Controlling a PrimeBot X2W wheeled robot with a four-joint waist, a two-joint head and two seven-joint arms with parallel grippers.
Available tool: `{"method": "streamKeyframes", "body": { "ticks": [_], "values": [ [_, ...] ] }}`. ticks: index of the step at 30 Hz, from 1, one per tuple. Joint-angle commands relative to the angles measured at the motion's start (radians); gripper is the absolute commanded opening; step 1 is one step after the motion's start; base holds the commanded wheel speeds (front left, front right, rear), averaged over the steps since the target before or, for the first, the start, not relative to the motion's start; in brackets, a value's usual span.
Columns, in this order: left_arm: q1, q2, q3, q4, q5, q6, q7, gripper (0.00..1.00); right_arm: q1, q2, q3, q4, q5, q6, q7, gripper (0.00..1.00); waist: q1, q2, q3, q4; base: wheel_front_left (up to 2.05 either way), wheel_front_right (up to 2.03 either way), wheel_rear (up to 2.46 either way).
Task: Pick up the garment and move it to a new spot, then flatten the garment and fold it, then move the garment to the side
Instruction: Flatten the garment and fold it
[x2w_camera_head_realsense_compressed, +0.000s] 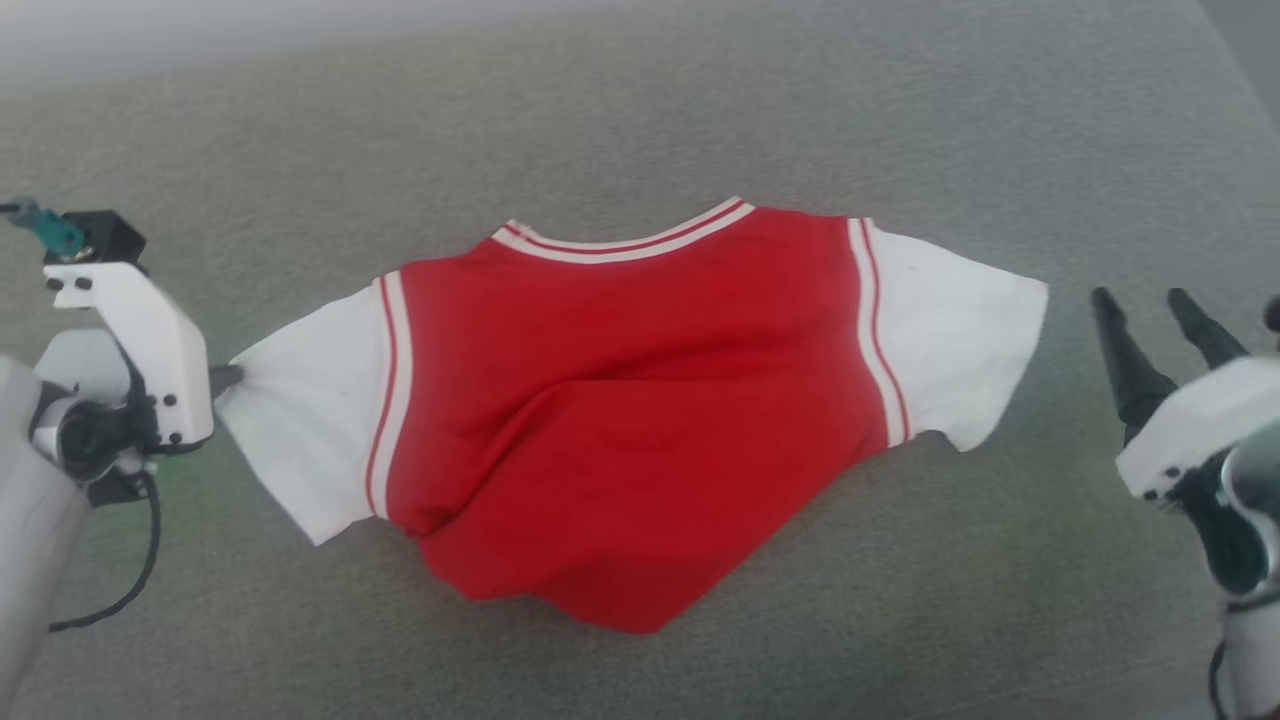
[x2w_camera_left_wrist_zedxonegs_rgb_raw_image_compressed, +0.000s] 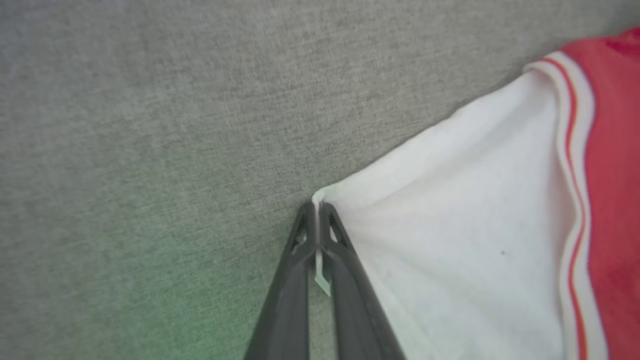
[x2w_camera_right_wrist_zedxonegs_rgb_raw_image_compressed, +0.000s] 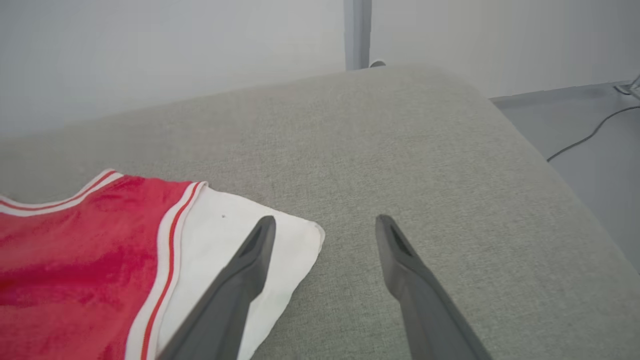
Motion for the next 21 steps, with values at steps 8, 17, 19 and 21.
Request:
{"method": "streamKeyframes", "body": {
  "ticks": [8, 17, 19, 21],
  "values": [
    [-0.018, -0.054, -0.061, 0.01, -0.022, 0.001, -0.009, 0.0, -0.145, -0.085, 0.07, 0.166, 0.081, 0.0, 0.213, 1.0, 0.0, -0.0001, 0.033, 0.058, 0.0, 0.0, 0.0],
    [-0.07, -0.08, -0.116, -0.003, -0.049, 0.002, -0.038, 0.0, -0.305, -0.122, 0.115, 0.404, 0.115, 0.0, 0.375, 1.0, 0.0, -0.0001, 0.074, 0.112, 0.0, 0.0, 0.0],
    [-0.076, -0.083, -0.127, -0.001, -0.058, 0.002, -0.044, 0.0, -0.318, -0.117, 0.129, 0.455, 0.118, 0.0, 0.416, 1.0, 0.0, -0.0001, 0.078, 0.119, 0.0, 0.0, 0.0],
    [-0.08, -0.089, -0.145, 0.001, -0.069, 0.002, -0.056, 0.0, -0.336, -0.126, 0.163, 0.492, 0.108, 0.0, 0.448, 0.0, 0.0, -0.0001, 0.079, 0.13, 0.0, 0.0, 0.0]
  ]
}}
